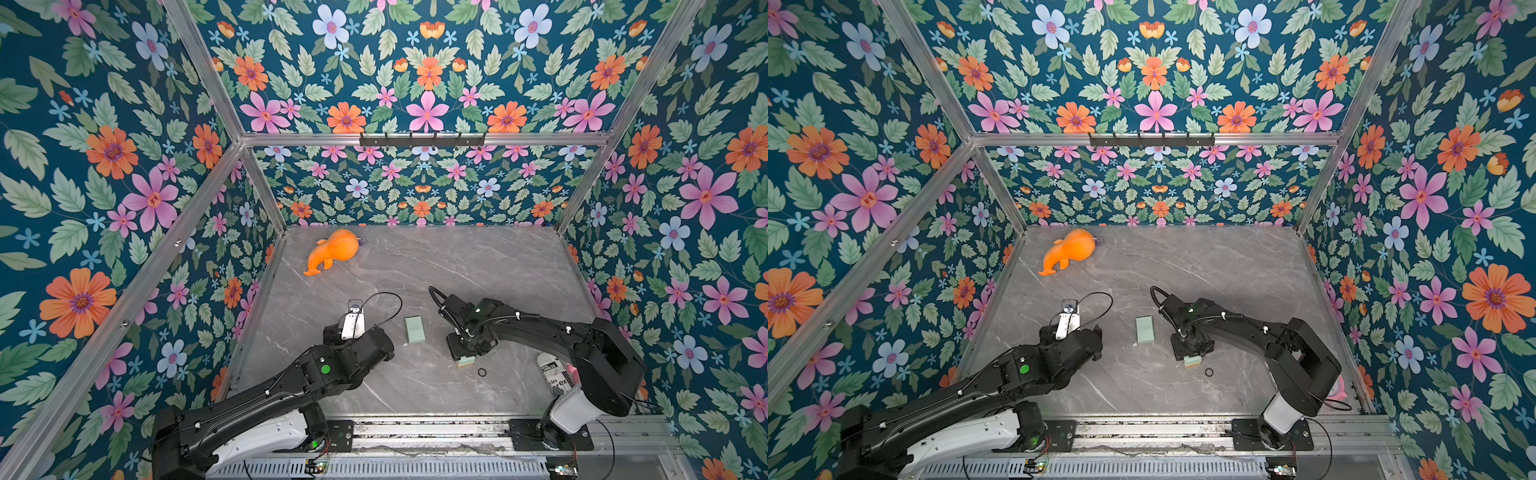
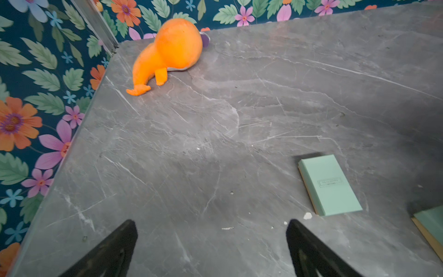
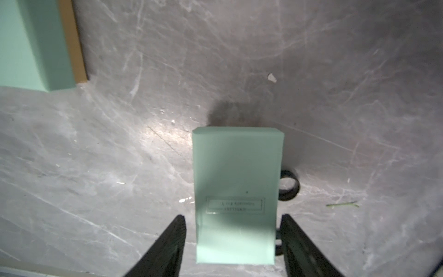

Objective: Take the rings out of the lift-off lid box
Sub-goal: Close the lid on the jewelry box.

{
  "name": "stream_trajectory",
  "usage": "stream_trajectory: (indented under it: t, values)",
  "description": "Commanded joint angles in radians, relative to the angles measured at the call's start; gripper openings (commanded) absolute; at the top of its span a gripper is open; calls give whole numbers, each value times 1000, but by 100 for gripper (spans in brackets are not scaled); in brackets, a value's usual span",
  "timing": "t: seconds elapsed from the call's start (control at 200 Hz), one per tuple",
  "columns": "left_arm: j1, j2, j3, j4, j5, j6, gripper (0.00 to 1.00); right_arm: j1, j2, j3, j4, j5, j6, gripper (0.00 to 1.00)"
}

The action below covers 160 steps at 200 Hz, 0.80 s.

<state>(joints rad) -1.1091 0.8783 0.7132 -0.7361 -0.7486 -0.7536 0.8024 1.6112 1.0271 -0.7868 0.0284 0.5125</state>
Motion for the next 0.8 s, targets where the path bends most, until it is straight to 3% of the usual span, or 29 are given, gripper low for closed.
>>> stream_trajectory:
  t: [0.0, 0.205, 0.385, 0.505, 0.795]
  values:
    - [-10, -24, -30, 89, 103, -38, 100, 1, 1, -3, -13, 13, -7, 65]
    - [-90, -22, -122, 288, 204, -80, 99, 0, -3, -13, -4, 13, -12, 60]
    - [-215, 7, -219, 496, 195, -100, 99, -1, -24, -22, 14, 6, -8, 53]
    - [-248, 42, -295, 662, 236, -101, 99, -1, -50, -23, 26, -16, -2, 52]
    - [-345, 182, -398, 1063, 295, -19, 97, -29, -121, -54, 81, -101, 22, 51]
